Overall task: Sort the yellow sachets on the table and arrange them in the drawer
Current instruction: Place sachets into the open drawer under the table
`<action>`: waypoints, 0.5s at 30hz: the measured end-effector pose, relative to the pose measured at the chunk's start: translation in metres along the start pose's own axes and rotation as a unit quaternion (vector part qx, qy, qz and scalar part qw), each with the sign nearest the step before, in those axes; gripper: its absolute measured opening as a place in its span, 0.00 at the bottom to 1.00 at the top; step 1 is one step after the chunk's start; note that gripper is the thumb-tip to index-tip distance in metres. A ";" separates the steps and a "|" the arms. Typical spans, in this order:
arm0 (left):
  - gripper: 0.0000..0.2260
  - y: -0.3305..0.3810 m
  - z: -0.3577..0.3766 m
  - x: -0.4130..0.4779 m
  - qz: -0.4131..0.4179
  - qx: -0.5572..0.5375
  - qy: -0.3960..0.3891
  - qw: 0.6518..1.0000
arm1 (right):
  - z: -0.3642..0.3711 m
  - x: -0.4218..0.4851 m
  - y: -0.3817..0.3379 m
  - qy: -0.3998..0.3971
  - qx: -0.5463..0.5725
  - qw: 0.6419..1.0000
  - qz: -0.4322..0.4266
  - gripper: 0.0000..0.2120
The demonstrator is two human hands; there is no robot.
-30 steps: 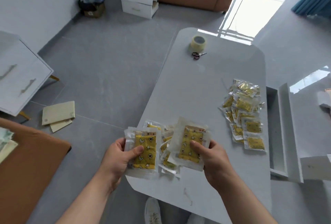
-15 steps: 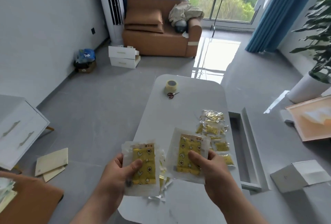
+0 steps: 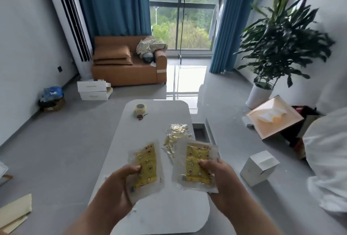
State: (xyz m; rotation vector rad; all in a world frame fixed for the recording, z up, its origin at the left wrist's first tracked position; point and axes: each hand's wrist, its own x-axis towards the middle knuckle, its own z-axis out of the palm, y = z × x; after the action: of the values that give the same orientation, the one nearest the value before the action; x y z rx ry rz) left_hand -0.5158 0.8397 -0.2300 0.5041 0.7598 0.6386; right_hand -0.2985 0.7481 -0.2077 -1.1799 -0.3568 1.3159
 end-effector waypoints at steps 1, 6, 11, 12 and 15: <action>0.22 -0.011 0.010 -0.007 0.001 0.006 -0.008 1.000 | -0.011 -0.015 -0.003 0.006 0.000 1.000 -0.009 0.10; 0.19 -0.050 0.050 -0.029 0.018 0.035 -0.036 0.999 | -0.058 -0.081 -0.017 0.058 0.004 0.997 -0.046 0.07; 0.14 -0.063 0.087 -0.034 0.029 0.073 -0.072 0.994 | -0.096 -0.123 -0.035 0.115 0.010 0.990 -0.080 0.07; 0.15 -0.065 0.094 -0.032 0.029 0.087 -0.080 0.993 | -0.101 -0.126 -0.038 0.125 0.010 0.988 -0.086 0.09; 0.15 -0.072 0.113 -0.018 0.027 0.117 -0.095 0.988 | -0.120 -0.132 -0.047 0.154 0.015 0.983 -0.101 0.10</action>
State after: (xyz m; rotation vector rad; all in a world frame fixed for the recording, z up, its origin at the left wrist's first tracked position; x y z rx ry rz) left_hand -0.4152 0.7555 -0.1961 0.7925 0.6455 0.5455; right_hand -0.2178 0.5868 -0.1683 -1.2644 -0.2243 0.9432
